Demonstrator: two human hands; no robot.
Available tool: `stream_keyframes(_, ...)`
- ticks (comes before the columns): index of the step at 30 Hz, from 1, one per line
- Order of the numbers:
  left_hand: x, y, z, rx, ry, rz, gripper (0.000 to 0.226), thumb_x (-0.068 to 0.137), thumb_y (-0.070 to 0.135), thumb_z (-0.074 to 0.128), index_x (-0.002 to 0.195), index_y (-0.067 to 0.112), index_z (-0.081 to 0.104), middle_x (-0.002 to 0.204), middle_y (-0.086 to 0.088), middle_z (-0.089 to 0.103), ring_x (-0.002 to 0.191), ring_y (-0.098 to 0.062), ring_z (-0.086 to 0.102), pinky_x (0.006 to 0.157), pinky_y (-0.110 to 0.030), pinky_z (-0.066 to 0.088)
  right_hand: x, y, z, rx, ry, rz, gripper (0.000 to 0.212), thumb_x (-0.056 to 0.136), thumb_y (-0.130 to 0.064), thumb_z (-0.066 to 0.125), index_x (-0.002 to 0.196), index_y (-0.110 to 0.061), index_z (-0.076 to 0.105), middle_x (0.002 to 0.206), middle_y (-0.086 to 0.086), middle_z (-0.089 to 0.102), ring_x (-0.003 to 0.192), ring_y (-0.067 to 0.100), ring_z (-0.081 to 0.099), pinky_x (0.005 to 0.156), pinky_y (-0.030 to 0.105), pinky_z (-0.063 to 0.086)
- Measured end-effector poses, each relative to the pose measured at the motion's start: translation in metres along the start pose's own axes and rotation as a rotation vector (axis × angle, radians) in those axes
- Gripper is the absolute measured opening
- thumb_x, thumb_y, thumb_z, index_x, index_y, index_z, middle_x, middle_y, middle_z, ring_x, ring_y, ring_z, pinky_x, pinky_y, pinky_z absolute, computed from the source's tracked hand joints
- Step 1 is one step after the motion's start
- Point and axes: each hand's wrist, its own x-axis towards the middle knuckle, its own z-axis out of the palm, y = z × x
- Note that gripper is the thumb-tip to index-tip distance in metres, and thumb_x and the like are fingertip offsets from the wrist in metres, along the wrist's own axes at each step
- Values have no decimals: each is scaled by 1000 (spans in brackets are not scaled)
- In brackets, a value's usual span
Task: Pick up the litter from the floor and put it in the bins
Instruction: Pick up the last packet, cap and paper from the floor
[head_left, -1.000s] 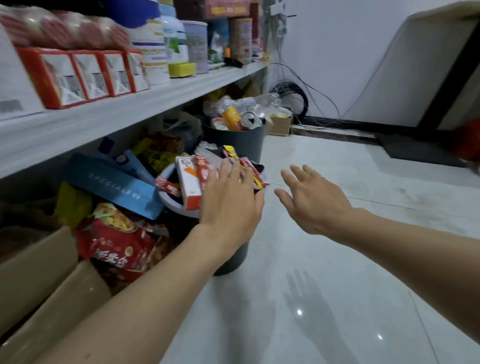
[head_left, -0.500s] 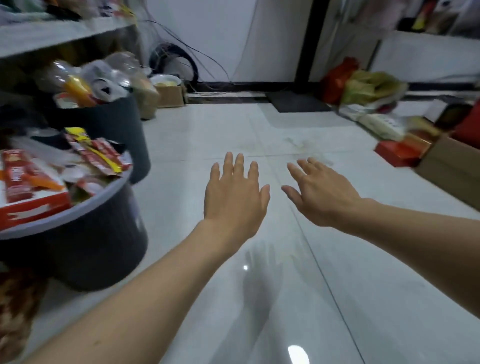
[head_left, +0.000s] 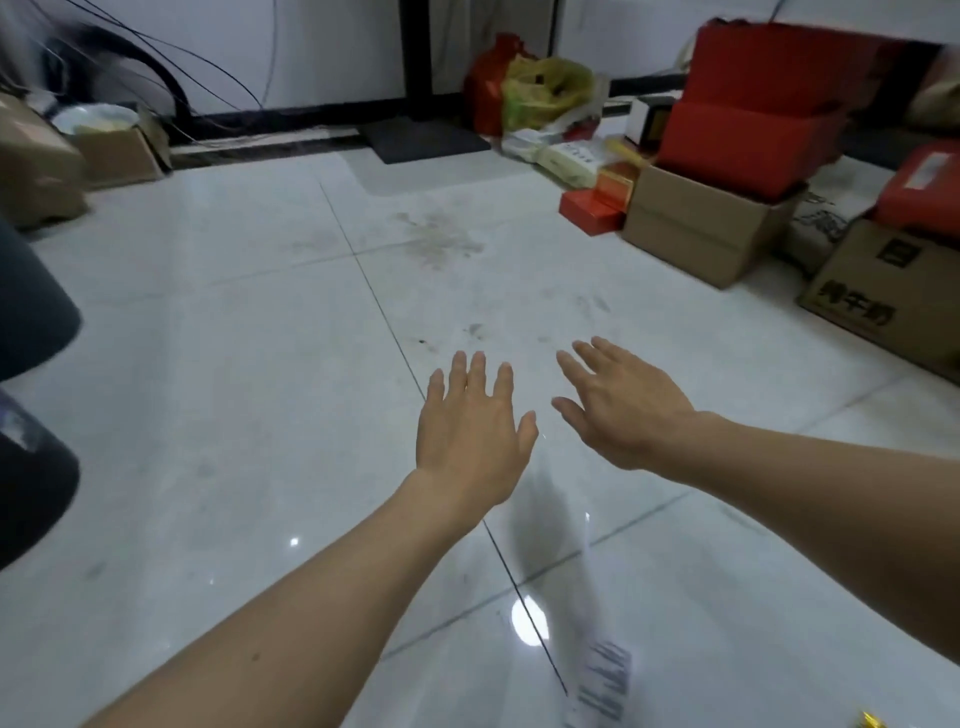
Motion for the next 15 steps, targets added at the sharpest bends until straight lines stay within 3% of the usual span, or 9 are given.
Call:
stream_keyframes(11,-53,86,72,-38,-170,-7,67,99,53,25,154,17,10,161,-11,9,149,-28,3,120,-42,12,-70,59,77,33,-135,-62,61,103,-41,24,153,-9,10,160,10,15,148,26,10,117,33,14)
stream_keyframes(15,-72,92,106,-133,-237,-39,64,99,47,37,152,18,18,155,-10,26,143,-26,20,112,-36,26,-79,71,98,67,-171,-67,60,103,-40,26,152,-9,13,157,10,21,146,27,15,115,33,17)
